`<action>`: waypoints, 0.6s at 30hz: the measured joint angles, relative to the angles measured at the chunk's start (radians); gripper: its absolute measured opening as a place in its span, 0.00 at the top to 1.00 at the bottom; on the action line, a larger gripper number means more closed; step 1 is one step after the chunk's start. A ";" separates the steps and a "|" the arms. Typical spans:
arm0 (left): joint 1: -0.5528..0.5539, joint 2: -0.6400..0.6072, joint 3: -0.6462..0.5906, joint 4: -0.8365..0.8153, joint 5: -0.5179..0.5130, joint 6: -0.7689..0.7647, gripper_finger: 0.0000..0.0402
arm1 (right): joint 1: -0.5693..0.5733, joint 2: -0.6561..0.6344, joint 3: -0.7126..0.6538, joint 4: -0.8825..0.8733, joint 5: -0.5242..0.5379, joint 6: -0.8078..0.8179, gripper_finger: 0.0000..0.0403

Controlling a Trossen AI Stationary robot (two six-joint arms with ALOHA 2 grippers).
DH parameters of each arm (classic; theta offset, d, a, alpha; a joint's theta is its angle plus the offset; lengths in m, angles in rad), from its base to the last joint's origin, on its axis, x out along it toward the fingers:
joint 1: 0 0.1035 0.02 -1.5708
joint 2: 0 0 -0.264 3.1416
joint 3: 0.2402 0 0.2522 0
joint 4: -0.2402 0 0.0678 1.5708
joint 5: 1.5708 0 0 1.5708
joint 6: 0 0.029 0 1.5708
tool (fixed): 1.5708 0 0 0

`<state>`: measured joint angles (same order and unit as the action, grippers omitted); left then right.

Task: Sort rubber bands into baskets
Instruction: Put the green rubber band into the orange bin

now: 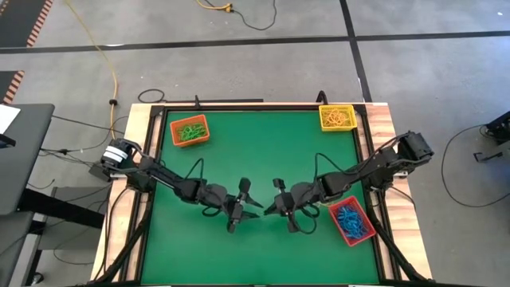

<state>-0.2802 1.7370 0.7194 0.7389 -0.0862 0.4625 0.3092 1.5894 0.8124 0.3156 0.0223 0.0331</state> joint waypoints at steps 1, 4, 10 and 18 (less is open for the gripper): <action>-0.001 0.000 0.000 0.004 0.002 -0.001 0.66 | -0.002 0.000 0.000 0.000 0.000 0.003 0.96; 0.000 0.000 0.000 0.013 0.002 -0.015 0.70 | -0.005 0.000 0.000 0.000 0.000 0.004 0.96; 0.000 0.000 0.000 0.020 0.002 -0.020 0.75 | -0.011 0.000 0.000 -0.001 0.000 0.018 0.96; 0.000 0.000 0.000 0.042 0.002 -0.013 0.75 | -0.013 0.000 0.000 -0.013 -0.027 0.045 0.96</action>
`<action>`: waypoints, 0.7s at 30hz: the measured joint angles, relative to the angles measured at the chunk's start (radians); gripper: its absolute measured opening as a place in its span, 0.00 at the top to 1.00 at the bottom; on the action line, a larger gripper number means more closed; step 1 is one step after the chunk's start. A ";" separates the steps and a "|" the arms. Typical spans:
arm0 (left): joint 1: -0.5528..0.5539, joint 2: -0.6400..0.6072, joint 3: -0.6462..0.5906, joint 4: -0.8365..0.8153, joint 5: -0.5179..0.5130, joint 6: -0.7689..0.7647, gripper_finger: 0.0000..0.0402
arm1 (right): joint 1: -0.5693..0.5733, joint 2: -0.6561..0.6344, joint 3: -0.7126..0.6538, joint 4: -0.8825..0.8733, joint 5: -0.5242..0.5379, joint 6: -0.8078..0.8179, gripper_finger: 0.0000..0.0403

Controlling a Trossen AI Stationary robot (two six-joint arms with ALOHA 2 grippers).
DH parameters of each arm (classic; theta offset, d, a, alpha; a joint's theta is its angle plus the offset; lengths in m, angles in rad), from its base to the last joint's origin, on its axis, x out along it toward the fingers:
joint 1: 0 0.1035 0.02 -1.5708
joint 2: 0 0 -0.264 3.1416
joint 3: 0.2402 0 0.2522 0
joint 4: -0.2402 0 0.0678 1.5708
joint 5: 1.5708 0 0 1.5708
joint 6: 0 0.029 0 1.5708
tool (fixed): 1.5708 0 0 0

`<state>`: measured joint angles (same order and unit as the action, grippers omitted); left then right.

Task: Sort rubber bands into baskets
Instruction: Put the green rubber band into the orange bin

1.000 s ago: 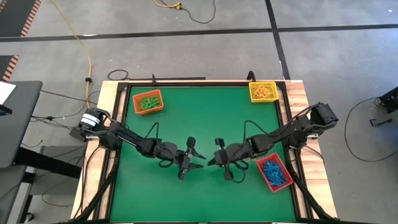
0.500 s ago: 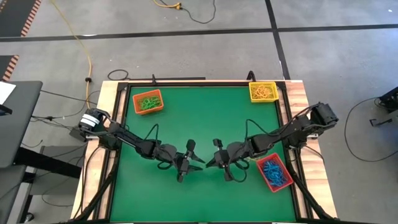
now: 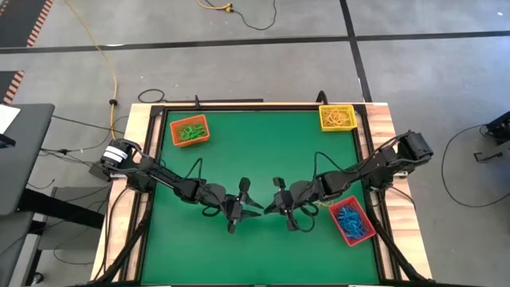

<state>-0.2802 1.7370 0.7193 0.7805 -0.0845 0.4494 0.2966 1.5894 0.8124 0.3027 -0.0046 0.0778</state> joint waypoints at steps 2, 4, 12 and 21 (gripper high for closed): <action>0.000 0.000 0.000 0.001 0.000 0.006 0.75 | -0.003 0.001 0.000 0.000 -0.003 0.001 0.96; 0.000 0.000 0.000 0.004 0.000 0.011 0.74 | -0.004 0.001 0.000 0.000 -0.008 0.001 0.96; 0.000 0.000 0.001 -0.001 -0.001 0.010 0.74 | -0.005 0.002 0.000 0.000 -0.008 0.001 0.96; -0.002 0.000 0.001 -0.003 -0.002 0.033 0.96 | -0.005 0.002 0.000 -0.001 -0.007 0.001 0.96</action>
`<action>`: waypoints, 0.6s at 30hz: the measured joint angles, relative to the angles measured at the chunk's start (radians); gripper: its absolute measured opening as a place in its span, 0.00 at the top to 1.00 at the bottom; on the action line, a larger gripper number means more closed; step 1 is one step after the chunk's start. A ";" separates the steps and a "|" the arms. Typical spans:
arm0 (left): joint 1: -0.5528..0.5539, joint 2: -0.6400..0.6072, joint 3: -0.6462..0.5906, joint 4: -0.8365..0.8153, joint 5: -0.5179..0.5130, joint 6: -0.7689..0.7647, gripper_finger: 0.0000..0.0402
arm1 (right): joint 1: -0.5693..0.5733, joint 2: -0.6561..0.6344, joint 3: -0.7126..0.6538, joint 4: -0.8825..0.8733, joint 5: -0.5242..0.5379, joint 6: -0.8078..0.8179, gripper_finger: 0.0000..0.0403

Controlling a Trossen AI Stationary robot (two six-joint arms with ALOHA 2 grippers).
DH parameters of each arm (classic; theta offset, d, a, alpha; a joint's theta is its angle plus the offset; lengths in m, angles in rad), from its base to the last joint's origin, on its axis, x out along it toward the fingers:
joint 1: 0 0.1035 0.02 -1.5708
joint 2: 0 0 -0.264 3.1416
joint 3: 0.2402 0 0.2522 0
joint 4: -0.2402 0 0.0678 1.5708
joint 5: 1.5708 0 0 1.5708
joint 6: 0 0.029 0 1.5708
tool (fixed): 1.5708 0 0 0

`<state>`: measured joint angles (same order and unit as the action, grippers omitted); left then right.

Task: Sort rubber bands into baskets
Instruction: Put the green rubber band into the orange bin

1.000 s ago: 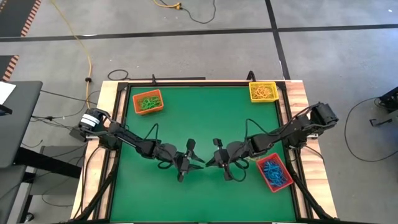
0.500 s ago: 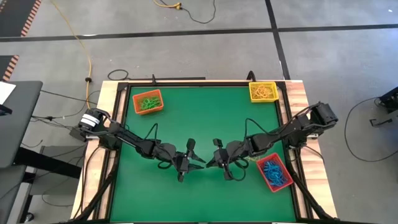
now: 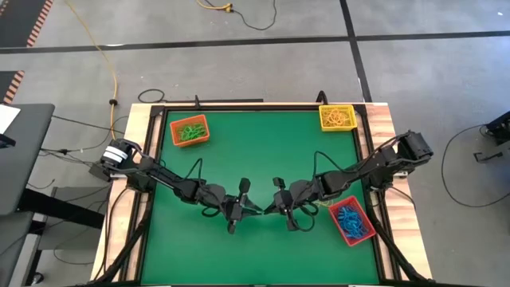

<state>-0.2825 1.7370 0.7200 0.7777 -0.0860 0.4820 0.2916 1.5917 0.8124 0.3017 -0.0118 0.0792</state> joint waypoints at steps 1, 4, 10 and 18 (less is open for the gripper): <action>0.000 0.000 0.000 0.000 0.000 0.000 0.97 | 0.000 0.000 0.000 -0.001 0.002 0.000 0.96; 0.000 0.000 0.000 0.000 0.011 0.000 0.99 | -0.003 0.000 0.000 -0.002 0.007 0.000 0.96; -0.006 0.000 0.000 -0.004 -0.005 0.011 1.00 | -0.020 0.000 0.000 -0.031 0.047 0.026 0.88; 0.007 -0.039 0.001 -0.046 -0.105 -0.006 1.00 | -0.030 0.001 -0.001 -0.127 0.158 0.046 0.60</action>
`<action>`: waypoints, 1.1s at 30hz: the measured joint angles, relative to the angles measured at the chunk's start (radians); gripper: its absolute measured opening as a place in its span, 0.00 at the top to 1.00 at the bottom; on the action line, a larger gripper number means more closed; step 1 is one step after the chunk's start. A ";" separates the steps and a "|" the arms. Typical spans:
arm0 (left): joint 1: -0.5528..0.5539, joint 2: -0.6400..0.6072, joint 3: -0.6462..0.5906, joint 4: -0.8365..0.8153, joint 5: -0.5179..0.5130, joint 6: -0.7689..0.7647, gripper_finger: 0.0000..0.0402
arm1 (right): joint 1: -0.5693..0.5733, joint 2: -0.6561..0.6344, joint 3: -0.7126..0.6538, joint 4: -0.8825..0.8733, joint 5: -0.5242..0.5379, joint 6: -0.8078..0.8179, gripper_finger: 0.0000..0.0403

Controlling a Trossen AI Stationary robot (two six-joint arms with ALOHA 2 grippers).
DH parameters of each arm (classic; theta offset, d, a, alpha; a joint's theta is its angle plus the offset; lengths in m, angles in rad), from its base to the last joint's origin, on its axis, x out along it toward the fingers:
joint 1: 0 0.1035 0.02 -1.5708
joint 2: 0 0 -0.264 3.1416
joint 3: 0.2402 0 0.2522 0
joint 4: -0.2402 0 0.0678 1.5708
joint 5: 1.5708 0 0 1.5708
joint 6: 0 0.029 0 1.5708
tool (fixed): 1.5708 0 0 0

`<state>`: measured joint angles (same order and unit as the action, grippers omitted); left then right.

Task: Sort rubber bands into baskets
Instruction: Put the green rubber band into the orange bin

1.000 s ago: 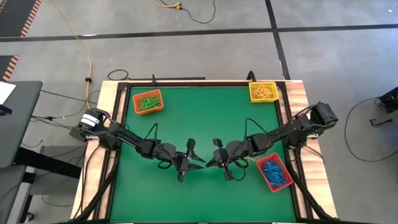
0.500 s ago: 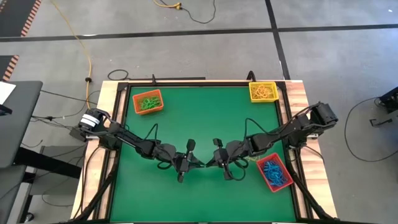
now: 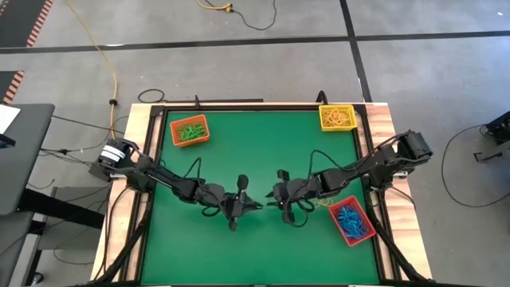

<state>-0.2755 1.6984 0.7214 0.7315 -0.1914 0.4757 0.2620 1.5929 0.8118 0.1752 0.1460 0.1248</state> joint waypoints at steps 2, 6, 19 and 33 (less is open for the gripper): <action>0.016 -0.024 0.001 -0.059 -0.048 -0.009 1.00 | -0.002 0.000 0.000 -0.008 0.024 0.004 0.52; 0.054 -0.084 0.001 -0.223 -0.149 -0.045 1.00 | -0.010 0.000 0.000 -0.074 0.074 0.028 0.40; 0.252 -0.345 -0.001 -0.800 -0.492 -0.336 1.00 | -0.016 0.000 -0.122 0.085 0.148 0.035 0.37; 0.606 -0.513 -0.007 -1.290 -0.553 -0.565 1.00 | -0.016 0.000 -0.147 0.090 0.156 -0.002 0.37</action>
<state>0.3309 1.1854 0.7143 -0.5581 -0.7445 -0.0896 0.2462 1.5925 0.6651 0.2647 0.3019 0.1230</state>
